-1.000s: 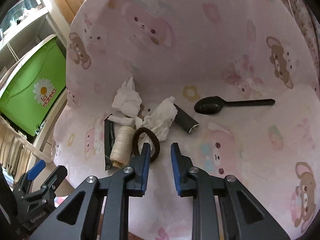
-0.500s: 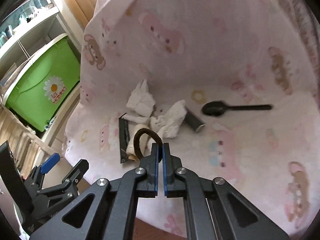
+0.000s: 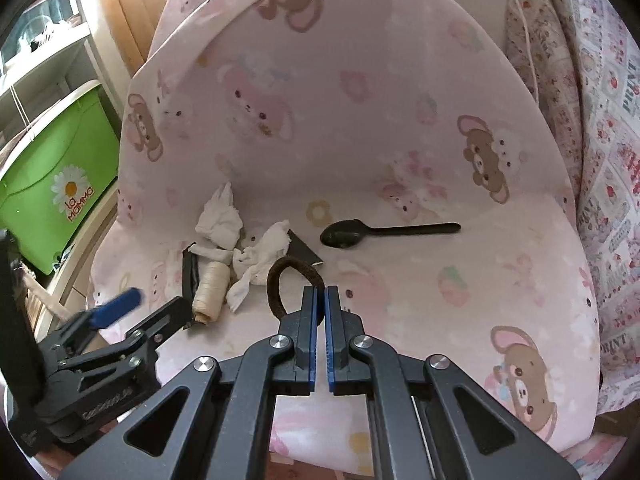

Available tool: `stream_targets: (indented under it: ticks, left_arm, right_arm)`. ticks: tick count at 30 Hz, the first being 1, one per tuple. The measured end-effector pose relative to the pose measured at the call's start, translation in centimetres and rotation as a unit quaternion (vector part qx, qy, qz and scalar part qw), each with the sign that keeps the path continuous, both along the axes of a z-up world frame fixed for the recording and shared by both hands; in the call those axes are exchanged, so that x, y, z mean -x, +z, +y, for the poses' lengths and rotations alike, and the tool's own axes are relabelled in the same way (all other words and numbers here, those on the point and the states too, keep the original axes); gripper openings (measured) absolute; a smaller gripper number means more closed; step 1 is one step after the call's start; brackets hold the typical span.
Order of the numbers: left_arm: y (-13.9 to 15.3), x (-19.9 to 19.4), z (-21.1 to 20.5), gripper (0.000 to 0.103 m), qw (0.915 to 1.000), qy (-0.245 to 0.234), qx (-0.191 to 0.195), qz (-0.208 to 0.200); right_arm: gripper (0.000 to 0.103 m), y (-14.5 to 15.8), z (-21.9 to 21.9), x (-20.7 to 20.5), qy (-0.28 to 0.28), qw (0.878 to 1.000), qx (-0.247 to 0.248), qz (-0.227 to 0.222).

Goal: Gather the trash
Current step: 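Grasp the cream thread spool with the left gripper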

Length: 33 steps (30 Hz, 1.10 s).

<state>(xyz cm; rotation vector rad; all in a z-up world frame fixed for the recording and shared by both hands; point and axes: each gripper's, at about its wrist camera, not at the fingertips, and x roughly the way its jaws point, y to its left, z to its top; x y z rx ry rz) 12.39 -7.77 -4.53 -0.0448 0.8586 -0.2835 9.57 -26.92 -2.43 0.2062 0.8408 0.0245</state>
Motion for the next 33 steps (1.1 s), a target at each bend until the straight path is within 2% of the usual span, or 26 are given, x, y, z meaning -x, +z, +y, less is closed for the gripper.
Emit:
stream_targets:
  ticks: [3,6,11,14,16,17,21,27,33]
  left_arm:
    - [-0.2,-0.8,0.1,0.050,0.9996,0.008,0.026,0.009]
    - [-0.5,-1.7,-0.1,0.038,0.9987,0.002,0.045,0.023]
    - [-0.6,-1.9,-2.0,0.035,0.9994,-0.021,0.023,0.012]
    - [-0.9,-2.1,-2.8,0.034,0.9992,-0.029,0.017,0.020]
    - [-1.3,-2.1,-2.9,0.029,0.9992,-0.023,0.010,0.031]
    - [-1.4,-2.2,-2.7,0.024,0.9991,-0.018,0.012,0.037]
    - [-1.6,-2.2,-2.2,0.022,0.9985,-0.011,0.024,0.048]
    - [-0.6,-1.3,-1.6,0.022,0.9989,-0.010,0.028,0.035]
    - [1.0,-0.3,-0.7,0.022,0.9999,0.008,-0.007,-0.004]
  right_arm:
    - [0.004,0.1,-0.2,0.2,0.003,1.000,0.002,-0.002]
    - [0.004,0.1,-0.3,0.3,0.004,1.000,0.005,-0.001]
    - [0.004,0.0,-0.8,0.5,0.000,1.000,-0.001,0.004]
    - [0.004,0.0,-0.9,0.5,0.001,1.000,-0.002,0.004]
    - [0.004,0.0,-0.8,0.5,0.003,1.000,-0.001,0.002]
    - [0.004,0.1,-0.7,0.5,0.004,1.000,0.001,0.001]
    - [0.004,0.3,-0.1,0.8,0.009,1.000,0.016,-0.004]
    - [0.004,0.4,0.0,1.0,0.009,1.000,0.016,-0.006]
    - [0.004,0.8,0.0,1.5,0.011,1.000,0.005,-0.010]
